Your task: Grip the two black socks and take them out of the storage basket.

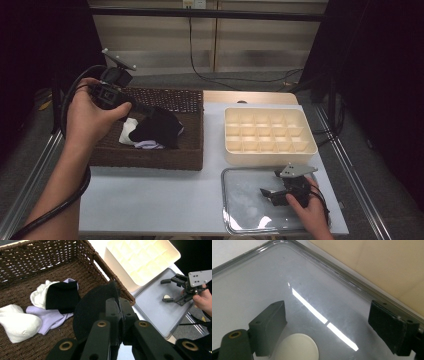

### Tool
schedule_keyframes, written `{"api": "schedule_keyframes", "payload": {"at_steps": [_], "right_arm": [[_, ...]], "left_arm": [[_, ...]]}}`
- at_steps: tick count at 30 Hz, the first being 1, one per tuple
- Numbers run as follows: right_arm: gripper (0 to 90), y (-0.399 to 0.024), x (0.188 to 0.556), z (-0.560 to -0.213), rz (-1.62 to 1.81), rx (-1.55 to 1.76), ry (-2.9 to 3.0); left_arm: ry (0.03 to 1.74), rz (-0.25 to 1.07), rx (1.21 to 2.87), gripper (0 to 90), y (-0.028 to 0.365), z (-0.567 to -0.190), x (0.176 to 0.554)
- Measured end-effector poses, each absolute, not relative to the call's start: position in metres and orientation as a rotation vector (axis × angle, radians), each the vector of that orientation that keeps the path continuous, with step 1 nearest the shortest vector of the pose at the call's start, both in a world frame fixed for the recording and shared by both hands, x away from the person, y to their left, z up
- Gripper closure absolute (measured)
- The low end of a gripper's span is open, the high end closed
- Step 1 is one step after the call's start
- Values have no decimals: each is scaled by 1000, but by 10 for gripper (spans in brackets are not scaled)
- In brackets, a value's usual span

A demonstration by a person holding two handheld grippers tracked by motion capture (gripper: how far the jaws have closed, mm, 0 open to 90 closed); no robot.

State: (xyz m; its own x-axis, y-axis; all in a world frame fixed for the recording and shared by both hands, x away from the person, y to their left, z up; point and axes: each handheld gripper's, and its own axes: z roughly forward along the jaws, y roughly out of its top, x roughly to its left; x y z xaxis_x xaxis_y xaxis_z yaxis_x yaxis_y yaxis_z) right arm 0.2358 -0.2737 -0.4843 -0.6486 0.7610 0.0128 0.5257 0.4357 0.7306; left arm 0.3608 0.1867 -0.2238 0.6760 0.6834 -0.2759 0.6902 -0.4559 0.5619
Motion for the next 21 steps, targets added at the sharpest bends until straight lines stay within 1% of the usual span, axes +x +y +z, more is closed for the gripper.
{"api": "schedule_keyframes", "payload": {"at_steps": [14,18,21], "right_arm": [[141,-274,236,-484,1037,1099,2376],[141,-274,236,-484,1037,1099,2376],[141,-274,236,-484,1037,1099,2376]], "left_arm": [[953,-23,2256,873,178,-223,337],[926,-38,2258,873,174,-230,328],[899,-74,2278,873,170,-244,321]]}}
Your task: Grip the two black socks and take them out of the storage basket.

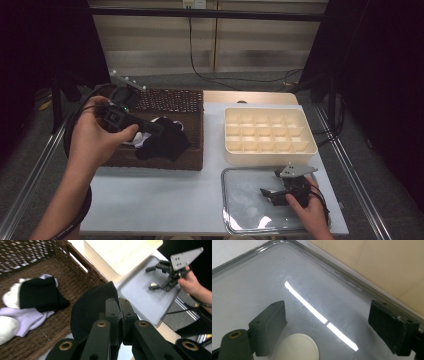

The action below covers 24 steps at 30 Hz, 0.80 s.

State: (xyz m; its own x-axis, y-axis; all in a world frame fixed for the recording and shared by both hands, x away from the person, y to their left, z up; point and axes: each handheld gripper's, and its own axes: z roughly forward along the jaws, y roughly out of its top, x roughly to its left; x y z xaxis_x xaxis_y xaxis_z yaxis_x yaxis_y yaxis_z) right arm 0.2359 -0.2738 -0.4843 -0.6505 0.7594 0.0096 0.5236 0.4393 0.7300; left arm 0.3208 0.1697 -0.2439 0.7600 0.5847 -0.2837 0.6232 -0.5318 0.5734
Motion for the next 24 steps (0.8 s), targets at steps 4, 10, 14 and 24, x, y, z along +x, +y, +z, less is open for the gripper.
{"api": "schedule_keyframes", "payload": {"at_steps": [4,10,14,24], "right_arm": [[141,-274,236,-484,1036,1099,2375],[141,-274,236,-484,1037,1099,2375],[141,-274,236,-484,1037,1099,2375],[141,-274,236,-484,1036,1100,2374]], "left_arm": [[901,-110,2277,872,167,-260,316],[900,-143,2304,870,162,-291,315],[900,-168,2300,844,161,-300,317],[877,-98,2304,900,160,-271,316]]}}
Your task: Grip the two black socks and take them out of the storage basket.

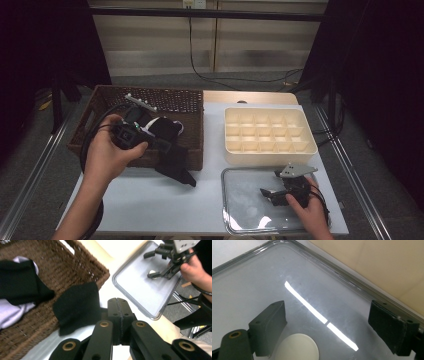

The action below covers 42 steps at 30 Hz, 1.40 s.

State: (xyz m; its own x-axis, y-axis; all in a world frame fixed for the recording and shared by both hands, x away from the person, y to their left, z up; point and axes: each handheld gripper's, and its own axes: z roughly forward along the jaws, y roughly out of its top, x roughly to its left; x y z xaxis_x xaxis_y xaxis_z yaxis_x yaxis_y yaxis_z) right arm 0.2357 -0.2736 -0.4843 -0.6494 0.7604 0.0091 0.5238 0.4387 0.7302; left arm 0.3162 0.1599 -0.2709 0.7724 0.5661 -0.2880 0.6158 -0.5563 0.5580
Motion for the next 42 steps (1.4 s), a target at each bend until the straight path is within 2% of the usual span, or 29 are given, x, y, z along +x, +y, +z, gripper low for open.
{"api": "schedule_keyframes", "payload": {"at_steps": [6,10,13,14,15,20,24,26,28,32,42], "right_arm": [[141,-274,236,-484,1036,1101,2375],[141,-274,236,-484,1036,1102,2375],[141,-274,236,-484,1036,1101,2375],[141,-274,236,-484,1036,1102,2375],[141,-274,236,-484,1036,1099,2374],[141,-274,236,-484,1036,1102,2374],[141,-274,236,-484,1037,1102,2375],[141,-274,236,-484,1036,1102,2374],[141,-274,236,-484,1037,1102,2375],[141,-274,236,-484,1037,1103,2376],[141,-274,236,-484,1036,1102,2375]], "left_arm": [[853,-74,2312,900,160,-254,315],[852,-39,2310,895,158,-267,316],[879,-35,2305,799,157,-281,320],[882,12,2319,698,157,-295,326],[899,32,2325,657,157,-301,329],[891,95,2354,565,155,-323,342],[898,38,2388,576,151,-344,352],[911,-2,2388,651,151,-353,357],[915,-14,2376,689,151,-353,358],[919,-25,2382,865,153,-344,359],[928,-107,2346,885,155,-330,357]]}}
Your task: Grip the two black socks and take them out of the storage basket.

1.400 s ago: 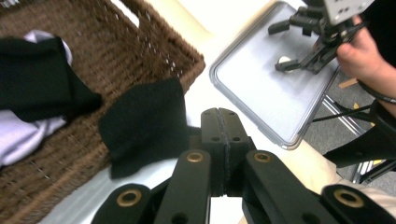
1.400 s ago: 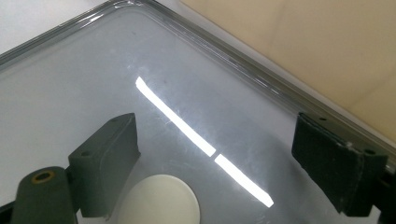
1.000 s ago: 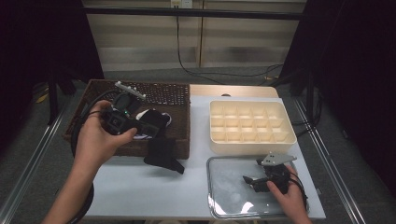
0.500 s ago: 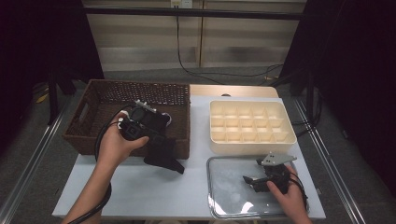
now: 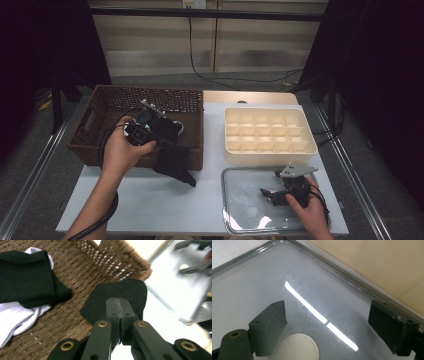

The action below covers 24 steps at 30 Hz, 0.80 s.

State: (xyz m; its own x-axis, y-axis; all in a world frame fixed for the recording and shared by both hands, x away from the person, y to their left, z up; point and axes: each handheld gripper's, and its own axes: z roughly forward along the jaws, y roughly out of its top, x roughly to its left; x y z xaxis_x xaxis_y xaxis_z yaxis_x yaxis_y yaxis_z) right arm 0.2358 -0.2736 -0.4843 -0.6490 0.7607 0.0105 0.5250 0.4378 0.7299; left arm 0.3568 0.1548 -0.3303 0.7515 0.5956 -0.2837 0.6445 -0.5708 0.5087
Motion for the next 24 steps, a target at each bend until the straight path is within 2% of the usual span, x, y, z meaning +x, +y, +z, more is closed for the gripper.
{"api": "schedule_keyframes", "payload": {"at_steps": [6,12,18,21,24], "right_arm": [[141,-274,236,-484,1037,1102,2376],[141,-274,236,-484,1035,1101,2374],[141,-274,236,-484,1036,1102,2375],[141,-274,236,-484,1036,1102,2374],[141,-274,236,-484,1036,1105,2375]], "left_arm": [[828,-66,2325,885,156,-287,337],[794,-49,2308,884,151,-263,320],[731,-91,2330,884,147,-266,310],[743,-155,2330,884,141,-283,304],[726,-154,2378,876,138,-301,306]]}}
